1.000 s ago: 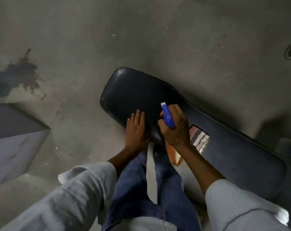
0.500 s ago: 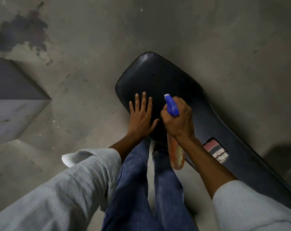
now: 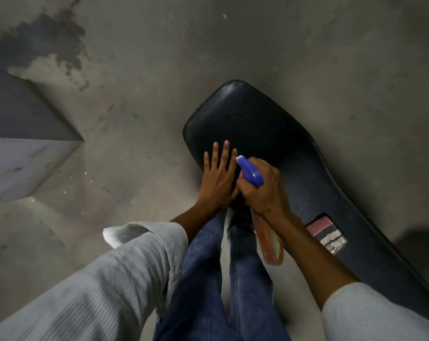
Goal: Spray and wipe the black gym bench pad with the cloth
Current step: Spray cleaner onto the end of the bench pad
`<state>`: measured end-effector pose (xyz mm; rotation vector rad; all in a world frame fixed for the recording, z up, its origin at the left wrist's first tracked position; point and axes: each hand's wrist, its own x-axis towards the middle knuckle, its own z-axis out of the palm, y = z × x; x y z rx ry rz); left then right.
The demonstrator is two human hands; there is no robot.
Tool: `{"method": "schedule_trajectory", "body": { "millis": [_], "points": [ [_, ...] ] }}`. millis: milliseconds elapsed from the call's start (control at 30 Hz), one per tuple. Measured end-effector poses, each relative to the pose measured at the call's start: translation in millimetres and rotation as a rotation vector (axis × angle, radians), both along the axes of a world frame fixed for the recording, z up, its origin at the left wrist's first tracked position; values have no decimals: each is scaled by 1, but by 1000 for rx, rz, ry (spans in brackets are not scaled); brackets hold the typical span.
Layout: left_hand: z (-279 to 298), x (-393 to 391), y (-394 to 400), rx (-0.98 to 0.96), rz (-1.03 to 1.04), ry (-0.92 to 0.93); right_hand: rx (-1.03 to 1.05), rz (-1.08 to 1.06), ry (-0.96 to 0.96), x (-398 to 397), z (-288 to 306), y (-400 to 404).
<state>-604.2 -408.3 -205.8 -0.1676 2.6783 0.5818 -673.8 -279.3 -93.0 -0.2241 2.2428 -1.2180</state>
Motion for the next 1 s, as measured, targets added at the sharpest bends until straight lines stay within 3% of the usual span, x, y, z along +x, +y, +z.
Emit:
{"method": "schedule_trajectory", "body": {
  "millis": [167,333,533,1000],
  "points": [
    [0,11,8,146,-6,42,-25,53,-6,6,-6,3],
    [1,19,21,229,6,-40,20,91,-22,13,-13,6],
    [-13,24,22,75,-69,-6,33,38,9,6,-13,12],
    [-4,-14,24,-24,-245,49,54,-289,136,-30,-2,30]
  ]
}}
